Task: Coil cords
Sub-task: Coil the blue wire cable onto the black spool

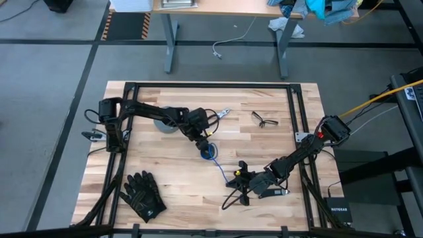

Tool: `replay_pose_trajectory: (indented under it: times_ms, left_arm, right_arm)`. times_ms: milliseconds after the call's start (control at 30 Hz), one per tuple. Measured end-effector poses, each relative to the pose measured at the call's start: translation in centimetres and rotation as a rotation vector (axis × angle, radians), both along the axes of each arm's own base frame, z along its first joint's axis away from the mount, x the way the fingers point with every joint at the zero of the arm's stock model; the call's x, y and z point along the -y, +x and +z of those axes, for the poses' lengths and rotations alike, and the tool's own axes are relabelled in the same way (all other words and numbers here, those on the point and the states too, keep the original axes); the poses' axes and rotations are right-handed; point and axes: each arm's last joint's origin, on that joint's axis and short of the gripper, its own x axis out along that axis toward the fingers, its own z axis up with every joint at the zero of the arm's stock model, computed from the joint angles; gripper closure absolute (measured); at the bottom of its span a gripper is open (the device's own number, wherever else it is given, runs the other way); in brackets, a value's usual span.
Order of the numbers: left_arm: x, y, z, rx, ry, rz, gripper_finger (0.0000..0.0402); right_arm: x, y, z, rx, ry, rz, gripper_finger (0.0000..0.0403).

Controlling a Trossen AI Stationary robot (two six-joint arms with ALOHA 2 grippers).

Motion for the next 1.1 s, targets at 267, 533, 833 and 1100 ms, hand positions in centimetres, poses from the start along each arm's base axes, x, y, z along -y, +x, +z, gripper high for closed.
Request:
replay_pose_trajectory:
  times_ms: [267, 533, 833, 1100]
  left_arm:
    - [0.6, 0.6, -0.2, 0.051, -0.008, -0.043, 0.0238]
    - [0.9, 0.7, -0.2, 0.069, 0.011, -0.083, 0.0310]
    - [1.0, 1.4, 0.6, 0.170, -0.012, -0.103, 0.0395]
    - [3.5, 1.5, 1.4, 0.185, -0.021, -0.165, 0.0399]
  right_arm:
    - [0.0, 0.0, 0.0, 0.002, -0.003, -0.004, 0.0396]
    - [0.0, 0.0, 0.0, -0.001, -0.004, -0.004, 0.0396]
    - [0.0, 0.0, 0.0, -0.001, -0.005, -0.004, 0.0396]
    - [0.0, 0.0, -0.1, -0.006, -0.009, -0.005, 0.0396]
